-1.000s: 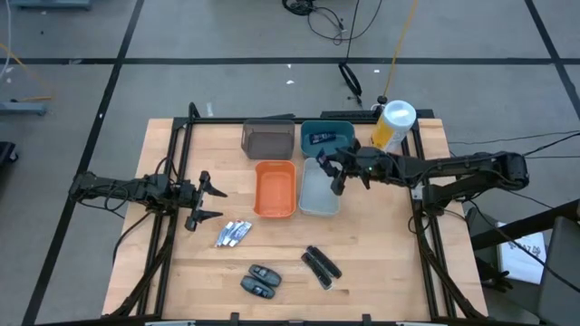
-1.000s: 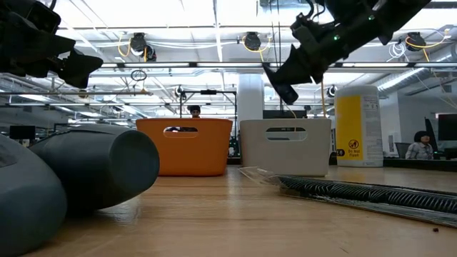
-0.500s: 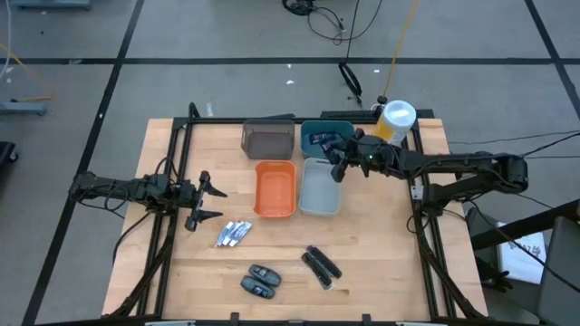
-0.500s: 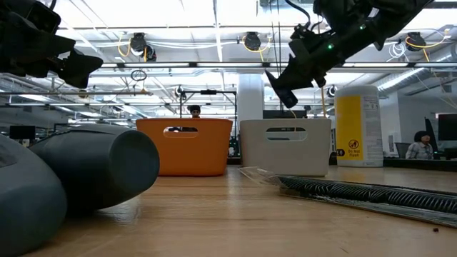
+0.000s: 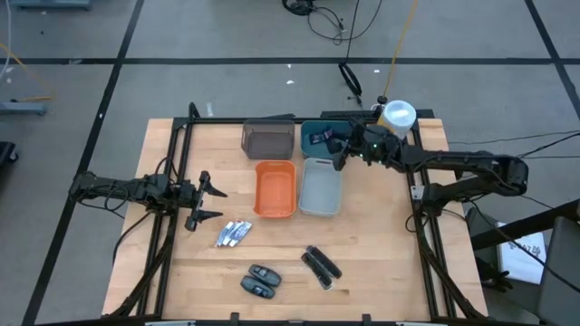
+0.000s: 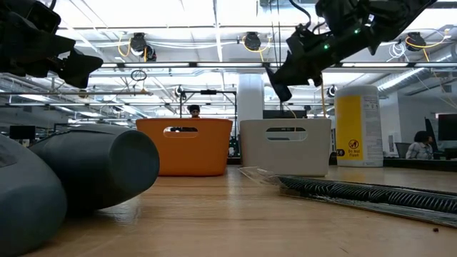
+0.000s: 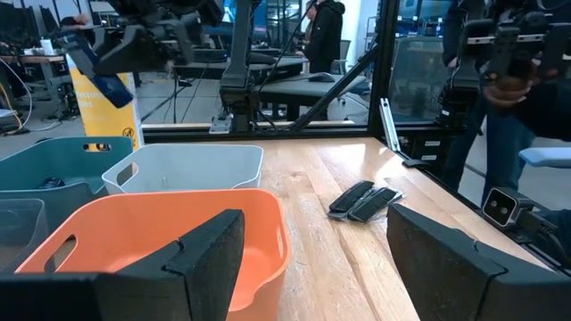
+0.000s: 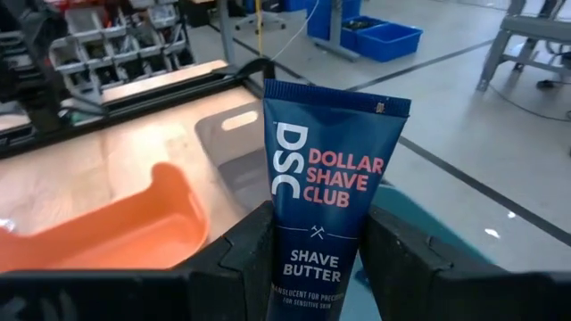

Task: Pick & Place Travel size toiletries
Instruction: Put the blue shave cream into the dark blue bin

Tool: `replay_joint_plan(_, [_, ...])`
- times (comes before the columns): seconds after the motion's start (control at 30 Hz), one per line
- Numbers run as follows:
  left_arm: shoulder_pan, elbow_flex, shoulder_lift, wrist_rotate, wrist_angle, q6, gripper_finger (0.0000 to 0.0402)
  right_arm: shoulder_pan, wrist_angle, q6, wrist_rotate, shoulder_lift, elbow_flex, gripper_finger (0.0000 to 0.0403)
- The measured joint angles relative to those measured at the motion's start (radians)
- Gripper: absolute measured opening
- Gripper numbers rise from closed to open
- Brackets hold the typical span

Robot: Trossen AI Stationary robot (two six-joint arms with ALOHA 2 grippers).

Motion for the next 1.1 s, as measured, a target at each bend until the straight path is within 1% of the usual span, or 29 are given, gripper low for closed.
replay_joint_plan(0.23, [0.0, 0.0, 0.0, 0.0, 0.0, 0.0, 0.0274, -0.06, 0.038, 0.001, -0.013, 0.021, 0.0, 0.0141])
replay_joint_plan(0.37, [0.0, 0.0, 0.0, 0.0, 0.0, 0.0, 0.0274, -0.107, 0.059, 0.018, -0.129, 0.05, 0.001, 0.0141])
replay_joint_plan(0.47, [0.0, 0.0, 0.0, 0.0, 0.0, 0.0, 0.0274, -0.138, 0.055, 0.035, -0.155, 0.074, 0.001, 0.0141])
replay_joint_plan(0.67, [0.0, 0.0, 0.0, 0.0, 0.0, 0.0, 0.0274, -0.187, 0.054, 0.061, -0.156, 0.106, 0.001, 0.0141])
replay_joint_plan(0.9, [0.0, 0.0, 0.0, 0.0, 0.0, 0.0, 0.0274, -0.223, 0.026, 0.091, -0.157, 0.106, 0.001, 0.0141])
replay_joint_plan(1.0, [0.0, 0.0, 0.0, 0.0, 0.0, 0.0, 0.0274, -0.231, -0.04, 0.088, -0.157, 0.107, 0.019, 0.0141])
replay_joint_plan(1.1, [0.0, 0.0, 0.0, 0.0, 0.0, 0.0, 0.0274, -0.239, -0.123, 0.084, -0.155, 0.136, 0.074, 0.0141])
